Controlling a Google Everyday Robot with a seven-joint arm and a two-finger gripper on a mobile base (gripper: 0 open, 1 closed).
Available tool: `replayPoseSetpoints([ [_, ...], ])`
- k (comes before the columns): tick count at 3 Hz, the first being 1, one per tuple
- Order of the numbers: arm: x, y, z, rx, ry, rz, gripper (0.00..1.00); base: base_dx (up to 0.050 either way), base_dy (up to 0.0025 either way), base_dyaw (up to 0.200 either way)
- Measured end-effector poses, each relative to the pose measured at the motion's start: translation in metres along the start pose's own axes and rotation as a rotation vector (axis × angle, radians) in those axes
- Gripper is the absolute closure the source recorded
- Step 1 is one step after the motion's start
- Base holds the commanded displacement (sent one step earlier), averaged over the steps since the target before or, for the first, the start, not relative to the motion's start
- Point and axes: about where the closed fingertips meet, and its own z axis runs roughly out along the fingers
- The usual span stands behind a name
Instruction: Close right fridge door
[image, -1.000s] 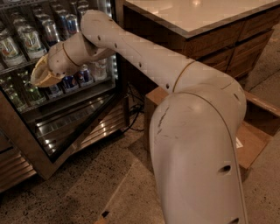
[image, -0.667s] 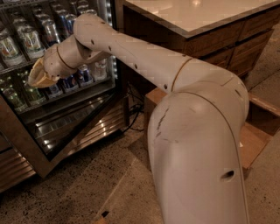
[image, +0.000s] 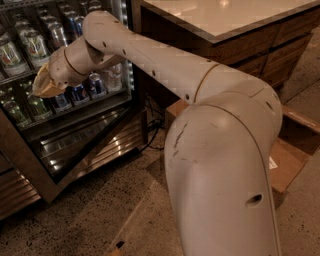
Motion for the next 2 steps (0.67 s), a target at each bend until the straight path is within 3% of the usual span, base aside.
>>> replayPoseSetpoints([
  [1, 0.0176, -0.0242, -0.0114, 0.012, -0.001, 0.064, 1.0, 0.0, 0.0, 0.0],
  [2, 0.0177, -0.0238, -0.012, 0.012, -0.001, 0.064, 1.0, 0.0, 0.0, 0.0],
])
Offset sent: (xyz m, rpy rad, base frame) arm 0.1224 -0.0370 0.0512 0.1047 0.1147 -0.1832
